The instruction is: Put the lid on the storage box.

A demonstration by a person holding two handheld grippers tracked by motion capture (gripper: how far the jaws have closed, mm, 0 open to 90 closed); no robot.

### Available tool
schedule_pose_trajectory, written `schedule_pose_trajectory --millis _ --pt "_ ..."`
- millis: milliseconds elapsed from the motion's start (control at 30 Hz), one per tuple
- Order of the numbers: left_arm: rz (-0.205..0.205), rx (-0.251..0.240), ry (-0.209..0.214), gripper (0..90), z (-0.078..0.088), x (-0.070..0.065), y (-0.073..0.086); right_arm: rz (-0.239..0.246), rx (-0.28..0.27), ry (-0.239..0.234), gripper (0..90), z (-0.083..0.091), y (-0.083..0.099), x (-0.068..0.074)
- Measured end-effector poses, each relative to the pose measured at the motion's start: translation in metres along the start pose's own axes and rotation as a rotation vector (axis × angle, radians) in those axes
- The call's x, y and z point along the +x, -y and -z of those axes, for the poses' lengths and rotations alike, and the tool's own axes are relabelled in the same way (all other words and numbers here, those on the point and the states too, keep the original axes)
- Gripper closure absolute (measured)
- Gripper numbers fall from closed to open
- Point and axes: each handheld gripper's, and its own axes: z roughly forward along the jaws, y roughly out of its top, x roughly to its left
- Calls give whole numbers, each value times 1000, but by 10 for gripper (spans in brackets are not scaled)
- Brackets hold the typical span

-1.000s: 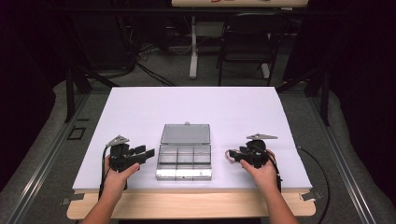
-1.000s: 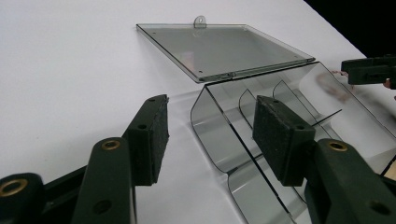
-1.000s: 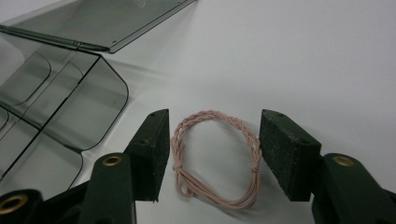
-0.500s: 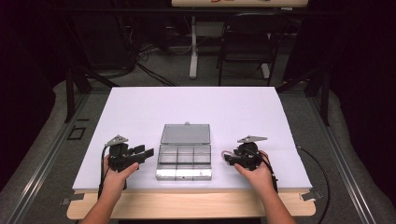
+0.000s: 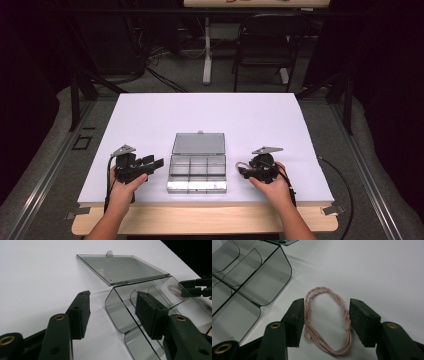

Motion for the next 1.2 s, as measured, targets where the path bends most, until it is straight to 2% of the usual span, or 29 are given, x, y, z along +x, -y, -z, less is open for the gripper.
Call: schedule_pose_trajectory --millis 200,300,500,633,733,833,933,1200 --pt "6 9 5 458 0 1 0 25 5 26 502 -1 0 2" --pt "13 -2 1 458 0 2 0 41 -4 36 513 -1 0 4" --pt "15 -6 2 458 0 1 0 48 -9 45 558 -2 1 4" --pt "15 -6 2 458 0 1 0 51 4 42 574 -1 0 7" --pt "14 -3 3 458 0 1 0 69 20 33 580 -1 -1 11" --pt "15 -6 3 458 0 1 0 98 29 51 598 -2 -1 14" --pt "15 -7 1 458 0 2 0 120 34 60 649 -2 -1 17" --pt "20 -15 11 458 2 2 -1 129 42 57 742 -1 -1 17"
